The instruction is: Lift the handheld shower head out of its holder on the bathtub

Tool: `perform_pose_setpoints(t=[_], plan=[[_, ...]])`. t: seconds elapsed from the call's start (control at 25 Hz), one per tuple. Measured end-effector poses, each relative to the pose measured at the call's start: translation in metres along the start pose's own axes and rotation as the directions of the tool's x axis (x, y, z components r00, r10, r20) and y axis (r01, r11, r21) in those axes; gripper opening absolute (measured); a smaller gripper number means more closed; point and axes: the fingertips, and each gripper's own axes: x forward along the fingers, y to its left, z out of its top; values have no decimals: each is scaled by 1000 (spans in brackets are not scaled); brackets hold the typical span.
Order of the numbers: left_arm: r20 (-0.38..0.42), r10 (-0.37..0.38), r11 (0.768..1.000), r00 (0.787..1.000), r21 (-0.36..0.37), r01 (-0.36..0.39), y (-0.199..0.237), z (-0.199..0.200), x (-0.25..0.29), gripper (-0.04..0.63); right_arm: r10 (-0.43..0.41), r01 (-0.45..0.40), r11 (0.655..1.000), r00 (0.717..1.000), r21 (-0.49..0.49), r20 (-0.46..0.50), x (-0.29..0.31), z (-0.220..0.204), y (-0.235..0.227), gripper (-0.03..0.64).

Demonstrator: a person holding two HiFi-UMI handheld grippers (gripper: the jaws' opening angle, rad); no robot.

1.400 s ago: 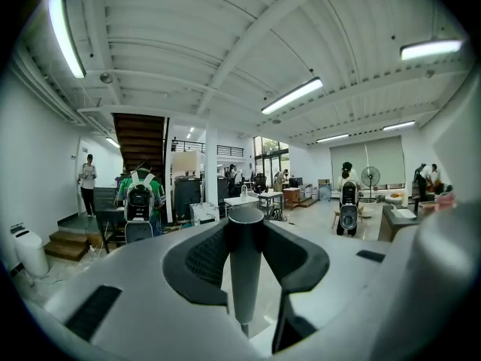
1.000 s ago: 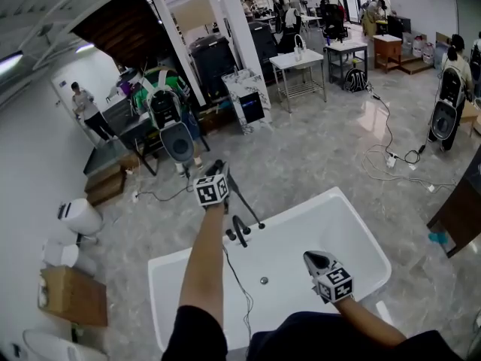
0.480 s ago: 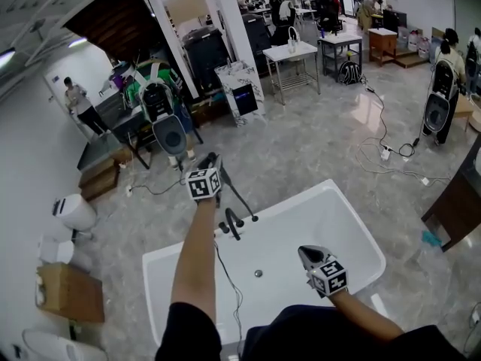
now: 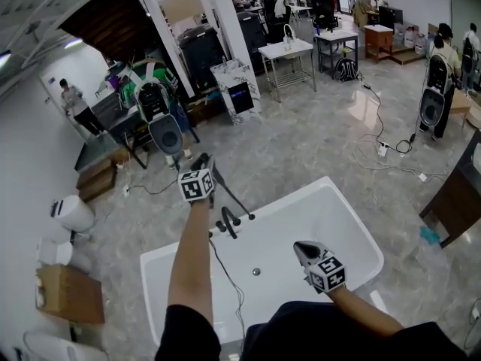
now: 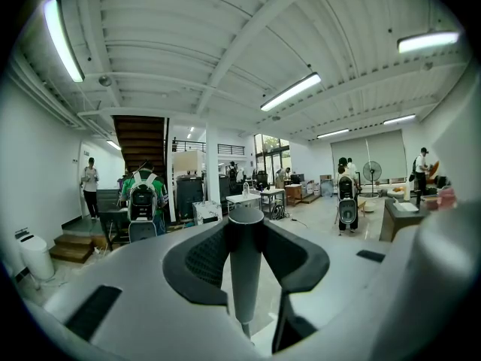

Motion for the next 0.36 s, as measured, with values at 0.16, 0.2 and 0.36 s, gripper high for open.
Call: perform_pose_setpoints(t=[0.16,0.2,0.36], plan=[[-2,2,1000,1000,8,-2,1,-1,2,127,2,-2,1000,1000,3,2,1,1,-4,-2],[-4,4,1000,1000,8,-4,3,-1,3,127,2,-3,1000,1000,4,2,3,1,-5,-2],[-7,11,1000,1000,8,-11,7,-3,6,127,4,-4,1000,1000,6,7,7,3,-8,-2]])
